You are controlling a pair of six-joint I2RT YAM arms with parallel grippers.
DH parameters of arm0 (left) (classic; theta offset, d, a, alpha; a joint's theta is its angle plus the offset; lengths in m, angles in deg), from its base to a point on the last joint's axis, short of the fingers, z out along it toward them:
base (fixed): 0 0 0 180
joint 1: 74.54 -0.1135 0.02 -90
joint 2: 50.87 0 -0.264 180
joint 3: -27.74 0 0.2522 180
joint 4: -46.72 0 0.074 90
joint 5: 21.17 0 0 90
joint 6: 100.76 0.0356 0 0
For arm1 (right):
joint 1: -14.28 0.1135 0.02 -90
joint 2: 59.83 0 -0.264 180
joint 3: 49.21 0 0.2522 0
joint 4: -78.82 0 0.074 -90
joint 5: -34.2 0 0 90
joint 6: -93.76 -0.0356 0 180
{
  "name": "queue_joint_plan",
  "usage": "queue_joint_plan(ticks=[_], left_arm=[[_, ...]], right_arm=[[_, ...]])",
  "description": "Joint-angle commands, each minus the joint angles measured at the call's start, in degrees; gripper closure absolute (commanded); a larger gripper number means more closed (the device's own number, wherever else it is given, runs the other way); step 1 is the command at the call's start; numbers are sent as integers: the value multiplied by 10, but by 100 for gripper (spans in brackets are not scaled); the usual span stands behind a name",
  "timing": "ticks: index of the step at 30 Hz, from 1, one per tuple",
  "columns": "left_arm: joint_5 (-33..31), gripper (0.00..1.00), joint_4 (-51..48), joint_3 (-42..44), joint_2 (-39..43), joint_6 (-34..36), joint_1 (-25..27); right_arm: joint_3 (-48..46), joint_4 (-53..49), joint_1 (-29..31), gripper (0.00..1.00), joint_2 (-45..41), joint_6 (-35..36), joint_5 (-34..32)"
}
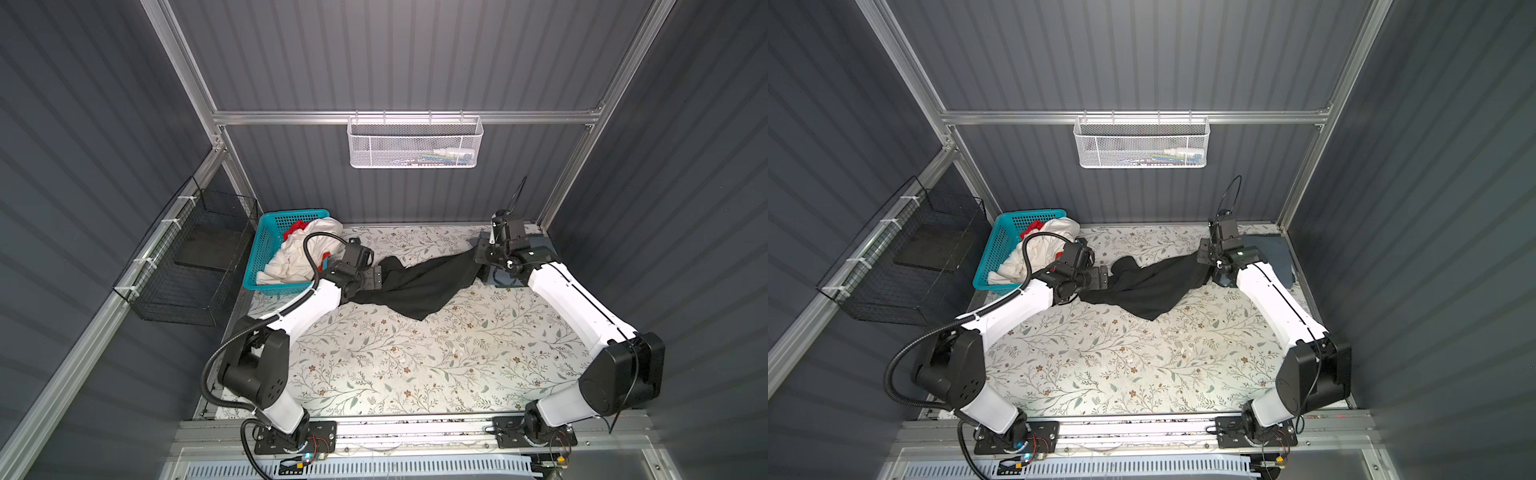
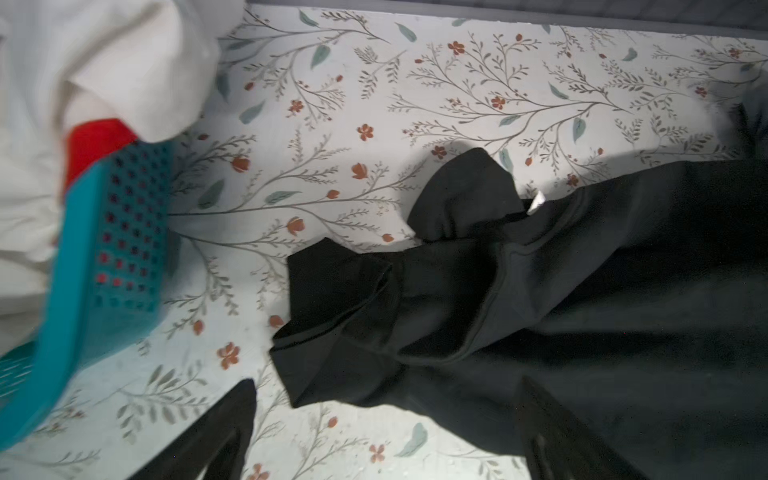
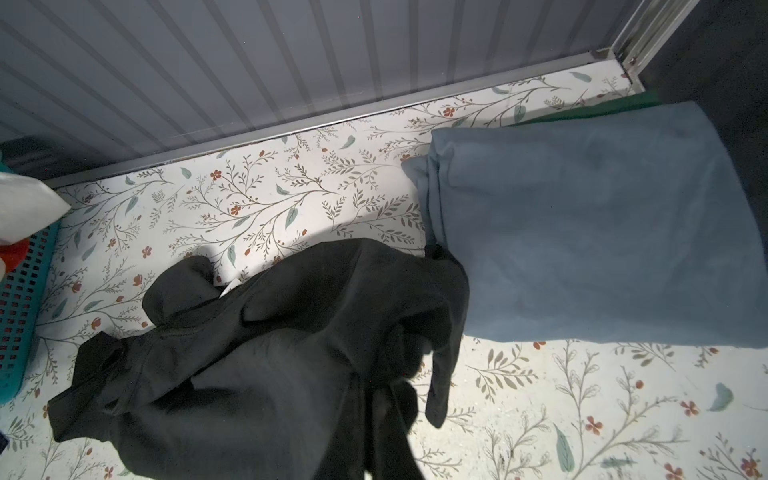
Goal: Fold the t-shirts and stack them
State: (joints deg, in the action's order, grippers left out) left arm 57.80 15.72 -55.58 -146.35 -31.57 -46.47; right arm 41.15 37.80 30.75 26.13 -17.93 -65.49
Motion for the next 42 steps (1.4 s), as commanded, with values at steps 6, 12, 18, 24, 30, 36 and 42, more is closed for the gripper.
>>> queue_joint_plan(ticks=[6, 12, 18, 24, 30, 36, 42], left_arm=[[121, 29, -29, -107, -119, 7, 1], [152, 36, -34, -154, -179, 12, 3], [179, 42, -39, -191, -227, 20, 5], [215, 92, -53, -227, -261, 36, 5], [166, 100, -71, -235, -215, 39, -1], [47, 100, -72, -197, -80, 46, -5], [-66, 100, -56, -157, 64, 48, -7]], right_arm=[[-46, 34, -13, 100, -31, -33, 38], [-56, 36, -16, 100, -36, -39, 41], [-57, 38, -19, 100, -36, -39, 45], [-54, 38, -27, 100, -40, -37, 51], [-37, 7, -23, 100, -45, -10, -13], [-28, -26, -17, 100, -79, 35, -88], [-19, -32, -17, 100, -129, 54, -79]])
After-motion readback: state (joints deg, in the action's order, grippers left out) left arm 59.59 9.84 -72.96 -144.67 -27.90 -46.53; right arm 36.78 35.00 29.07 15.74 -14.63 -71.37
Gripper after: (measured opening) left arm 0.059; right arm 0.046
